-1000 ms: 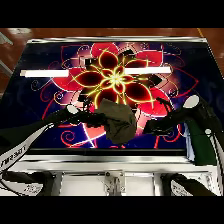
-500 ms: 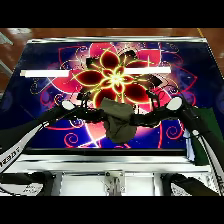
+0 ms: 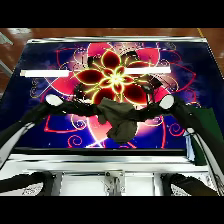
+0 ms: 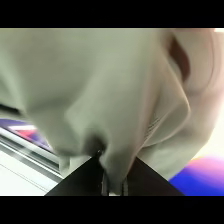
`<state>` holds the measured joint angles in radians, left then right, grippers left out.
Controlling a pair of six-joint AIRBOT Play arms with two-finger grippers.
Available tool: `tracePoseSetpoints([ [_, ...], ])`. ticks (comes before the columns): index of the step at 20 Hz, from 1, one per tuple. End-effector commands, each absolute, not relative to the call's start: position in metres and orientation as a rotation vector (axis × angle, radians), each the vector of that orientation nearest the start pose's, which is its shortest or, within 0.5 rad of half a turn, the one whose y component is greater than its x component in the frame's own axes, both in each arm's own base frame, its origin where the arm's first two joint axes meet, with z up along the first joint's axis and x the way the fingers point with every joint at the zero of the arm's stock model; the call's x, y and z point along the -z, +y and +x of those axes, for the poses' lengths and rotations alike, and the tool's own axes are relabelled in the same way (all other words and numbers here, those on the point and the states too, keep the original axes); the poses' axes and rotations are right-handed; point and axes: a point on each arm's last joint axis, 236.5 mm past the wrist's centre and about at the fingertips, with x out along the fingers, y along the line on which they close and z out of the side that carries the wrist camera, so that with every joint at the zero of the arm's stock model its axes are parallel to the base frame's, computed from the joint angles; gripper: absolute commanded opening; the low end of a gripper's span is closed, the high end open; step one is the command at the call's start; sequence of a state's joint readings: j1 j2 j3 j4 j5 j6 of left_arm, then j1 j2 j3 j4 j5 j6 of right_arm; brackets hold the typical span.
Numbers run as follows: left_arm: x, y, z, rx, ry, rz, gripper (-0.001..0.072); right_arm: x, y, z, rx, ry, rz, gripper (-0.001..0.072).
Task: Fold the shirts.
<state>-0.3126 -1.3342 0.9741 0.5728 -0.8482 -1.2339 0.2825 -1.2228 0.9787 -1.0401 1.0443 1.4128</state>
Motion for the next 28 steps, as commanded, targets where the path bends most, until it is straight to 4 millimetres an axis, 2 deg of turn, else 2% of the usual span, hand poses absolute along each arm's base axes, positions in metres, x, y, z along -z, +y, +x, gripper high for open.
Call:
tracePoseSetpoints([
  [1, -0.140, -0.229, 0.379, 0.705, 0.809, -0.528, 0.0038, -0.103, 0.179, 0.341, -0.591, 1.000, -0.032, 0.0059],
  [2, -0.191, -0.219, 0.377, 0.718, 0.685, -0.511, 0.0038, -0.151, 0.177, 0.348, -0.585, 0.863, -0.045, 0.0058],
  [3, -0.246, -0.210, 0.367, 0.735, 0.551, -0.486, 0.0038, -0.205, 0.178, 0.349, -0.586, 0.710, -0.035, 0.0058],
  [4, -0.297, -0.206, 0.351, 0.761, 0.420, -0.444, 0.0038, -0.251, 0.178, 0.346, -0.591, 0.580, -0.016, 0.0058],
  [5, -0.336, -0.204, 0.334, 0.788, 0.323, -0.402, 0.0038, -0.292, 0.180, 0.336, -0.609, 0.473, 0.016, 0.0058],
  [6, -0.366, -0.203, 0.316, 0.814, 0.247, -0.366, 0.0038, -0.318, 0.180, 0.327, -0.620, 0.415, 0.040, 0.0058],
  [7, -0.389, -0.202, 0.300, 0.830, 0.193, -0.345, 0.0038, -0.335, 0.180, 0.316, -0.629, 0.391, 0.065, 0.0058],
  [8, -0.401, -0.201, 0.287, 0.841, 0.166, -0.319, 0.0038, -0.344, 0.180, 0.306, -0.643, 0.387, 0.070, 0.0058],
  [9, -0.401, -0.199, 0.278, 0.841, 0.166, -0.280, 0.0038, -0.347, 0.180, 0.296, -0.656, 0.404, 0.058, 0.0058],
  [11, -0.375, -0.196, 0.271, 0.821, 0.269, -0.210, 0.0038, -0.338, 0.180, 0.278, -0.680, 0.485, 0.039, 0.0059],
  [14, -0.303, -0.177, 0.272, 0.723, 0.537, -0.117, 0.0039, -0.294, 0.177, 0.251, -0.710, 0.706, -0.012, 0.0059],
  [16, -0.261, -0.167, 0.275, 0.671, 0.650, -0.096, 0.0038, -0.267, 0.173, 0.245, -0.713, 0.838, -0.042, 0.0059],
  [18, -0.221, -0.166, 0.279, 0.654, 0.739, -0.125, 0.0038, -0.252, 0.180, 0.266, -0.706, 0.877, -0.029, 0.0059],
  [21, -0.157, -0.169, 0.277, 0.632, 0.865, -0.177, 0.0038, -0.225, 0.204, 0.325, -0.701, 0.889, 0.050, 0.0059],
  [23, -0.113, -0.172, 0.271, 0.614, 0.947, -0.208, 0.0039, -0.187, 0.227, 0.357, -0.725, 0.969, 0.135, 0.0060],
  [24, -0.090, -0.173, 0.266, 0.601, 0.989, -0.226, 0.0038, -0.161, 0.238, 0.368, -0.737, 1.038, 0.178, 0.0061],
  [25, -0.072, -0.173, 0.260, 0.584, 1.030, -0.248, 0.0038, -0.134, 0.246, 0.377, -0.736, 1.109, 0.216, 0.0085],
  [27, -0.043, -0.173, 0.248, 0.538, 1.115, -0.328, 0.0039, -0.079, 0.250, 0.387, -0.686, 1.264, 0.277, 0.0086],
  [28, -0.034, -0.173, 0.243, 0.523, 1.146, -0.356, 0.0039, -0.058, 0.251, 0.387, -0.663, 1.332, 0.300, 0.0198],
])
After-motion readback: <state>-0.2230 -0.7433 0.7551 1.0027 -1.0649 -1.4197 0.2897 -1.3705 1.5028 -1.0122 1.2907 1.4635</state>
